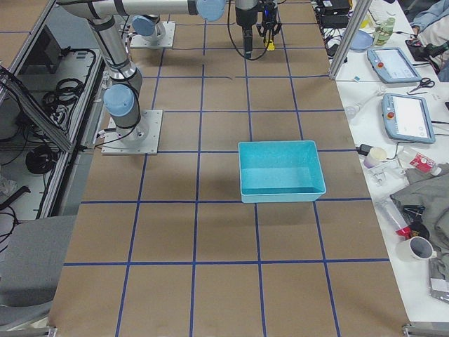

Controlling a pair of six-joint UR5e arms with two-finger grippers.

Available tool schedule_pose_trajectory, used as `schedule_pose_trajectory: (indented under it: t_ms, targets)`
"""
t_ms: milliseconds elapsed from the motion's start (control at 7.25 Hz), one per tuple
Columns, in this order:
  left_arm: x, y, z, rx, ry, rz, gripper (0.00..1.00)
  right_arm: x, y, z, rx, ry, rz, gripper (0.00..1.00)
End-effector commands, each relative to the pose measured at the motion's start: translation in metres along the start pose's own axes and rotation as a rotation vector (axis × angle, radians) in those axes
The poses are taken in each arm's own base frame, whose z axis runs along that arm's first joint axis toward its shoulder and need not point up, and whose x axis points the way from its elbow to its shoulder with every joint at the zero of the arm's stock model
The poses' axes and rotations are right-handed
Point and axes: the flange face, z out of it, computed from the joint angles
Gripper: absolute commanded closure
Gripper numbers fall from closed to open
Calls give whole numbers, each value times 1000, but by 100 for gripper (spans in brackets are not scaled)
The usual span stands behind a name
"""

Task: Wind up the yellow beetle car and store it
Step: 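Drag the held car forward along the table with the left gripper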

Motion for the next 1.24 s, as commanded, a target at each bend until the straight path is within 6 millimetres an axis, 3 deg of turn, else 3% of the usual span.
schedule_pose_trajectory:
  t_ms: [0,690,1103]
  targets:
    - [1,1,6,-20,-10,16,100,0,0,0,-1,1,0,0]
    - [3,-14,22,-9,-33,95,100,0,0,0,-1,1,0,0]
    - [10,-38,21,-3,-29,101,100,0,0,0,-1,1,0,0]
